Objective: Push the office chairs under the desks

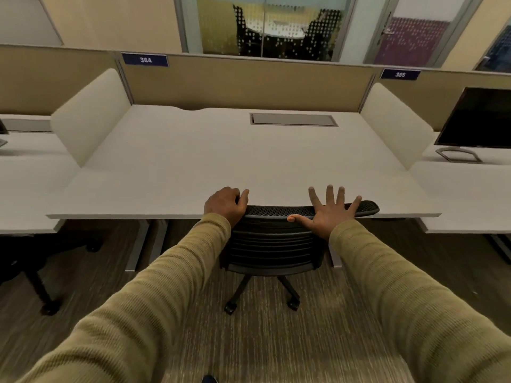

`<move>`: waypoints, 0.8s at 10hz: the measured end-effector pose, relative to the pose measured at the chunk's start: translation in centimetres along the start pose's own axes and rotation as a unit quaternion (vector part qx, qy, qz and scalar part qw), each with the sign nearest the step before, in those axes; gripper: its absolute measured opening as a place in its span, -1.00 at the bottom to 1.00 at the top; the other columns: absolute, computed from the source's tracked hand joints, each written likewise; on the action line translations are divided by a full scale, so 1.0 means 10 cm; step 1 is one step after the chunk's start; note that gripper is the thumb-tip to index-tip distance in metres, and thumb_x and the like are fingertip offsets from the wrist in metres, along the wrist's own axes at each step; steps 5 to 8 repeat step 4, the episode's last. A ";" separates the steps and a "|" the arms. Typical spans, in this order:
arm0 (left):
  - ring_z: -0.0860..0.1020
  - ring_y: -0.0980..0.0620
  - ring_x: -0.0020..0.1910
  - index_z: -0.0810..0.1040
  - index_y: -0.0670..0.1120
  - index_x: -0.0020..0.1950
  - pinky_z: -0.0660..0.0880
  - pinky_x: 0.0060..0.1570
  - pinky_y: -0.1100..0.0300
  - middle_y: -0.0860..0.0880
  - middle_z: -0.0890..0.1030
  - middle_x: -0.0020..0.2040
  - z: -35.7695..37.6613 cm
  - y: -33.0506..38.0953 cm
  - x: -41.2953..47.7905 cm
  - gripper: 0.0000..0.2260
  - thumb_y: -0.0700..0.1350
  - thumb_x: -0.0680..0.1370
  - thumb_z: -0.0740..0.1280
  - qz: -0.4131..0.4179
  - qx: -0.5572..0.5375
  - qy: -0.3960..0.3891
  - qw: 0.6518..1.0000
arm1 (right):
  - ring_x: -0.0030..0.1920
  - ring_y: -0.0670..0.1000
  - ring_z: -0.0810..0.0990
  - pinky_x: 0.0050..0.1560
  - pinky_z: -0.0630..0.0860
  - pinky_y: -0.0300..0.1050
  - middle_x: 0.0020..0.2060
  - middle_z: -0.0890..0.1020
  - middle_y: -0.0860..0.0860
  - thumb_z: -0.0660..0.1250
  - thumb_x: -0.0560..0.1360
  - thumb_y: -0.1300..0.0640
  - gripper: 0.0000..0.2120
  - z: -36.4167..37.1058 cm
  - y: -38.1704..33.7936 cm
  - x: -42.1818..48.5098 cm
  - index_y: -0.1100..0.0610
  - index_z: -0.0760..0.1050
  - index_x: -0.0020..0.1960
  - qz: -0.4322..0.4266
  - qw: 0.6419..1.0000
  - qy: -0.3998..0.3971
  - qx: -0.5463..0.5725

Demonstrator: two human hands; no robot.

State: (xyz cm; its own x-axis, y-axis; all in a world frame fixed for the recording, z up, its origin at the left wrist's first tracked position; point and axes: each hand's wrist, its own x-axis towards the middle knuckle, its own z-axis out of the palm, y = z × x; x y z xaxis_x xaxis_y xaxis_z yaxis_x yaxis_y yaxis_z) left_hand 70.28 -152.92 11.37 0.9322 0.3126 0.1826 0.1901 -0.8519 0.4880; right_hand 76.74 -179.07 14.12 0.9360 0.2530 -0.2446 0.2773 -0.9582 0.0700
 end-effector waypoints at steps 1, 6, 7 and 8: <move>0.56 -0.19 -0.09 0.55 -0.15 -0.03 0.39 -0.11 0.02 -0.12 0.56 -0.11 0.02 0.04 -0.21 -0.63 0.09 0.69 0.11 0.040 0.064 -0.007 0.997 | 0.56 0.33 -0.25 0.36 -0.31 0.55 0.60 -0.19 0.19 -0.46 0.13 -0.67 0.17 0.06 -0.04 -0.16 -0.09 -0.29 0.60 -0.004 1.000 0.020 0.006; -0.12 -0.08 0.63 -0.16 0.02 0.65 -0.17 0.58 -0.13 -0.08 -0.11 0.66 -0.02 -0.56 -1.19 -0.30 0.31 0.63 -0.02 -0.029 0.188 -0.039 0.981 | 0.51 0.30 -0.44 0.34 -0.40 0.53 0.54 -0.41 0.19 -0.19 0.49 -0.50 -0.13 0.41 -1.03 -0.52 -0.04 -0.44 0.56 -0.160 0.983 0.088 0.015; -0.12 -0.08 0.63 -0.16 0.02 0.65 -0.17 0.58 -0.13 -0.08 -0.11 0.66 -0.02 -0.56 -1.19 -0.30 0.31 0.63 -0.02 -0.029 0.188 -0.039 0.981 | 0.51 0.30 -0.44 0.34 -0.40 0.53 0.54 -0.41 0.19 -0.19 0.49 -0.50 -0.13 0.41 -1.03 -0.52 -0.04 -0.44 0.56 -0.160 0.983 0.088 0.015; -0.12 -0.08 0.63 -0.16 0.02 0.65 -0.17 0.58 -0.13 -0.08 -0.11 0.66 -0.02 -0.56 -1.19 -0.30 0.31 0.63 -0.02 -0.029 0.188 -0.039 0.981 | 0.51 0.30 -0.44 0.34 -0.40 0.53 0.54 -0.41 0.19 -0.19 0.49 -0.50 -0.13 0.41 -1.03 -0.52 -0.04 -0.44 0.56 -0.160 0.983 0.088 0.015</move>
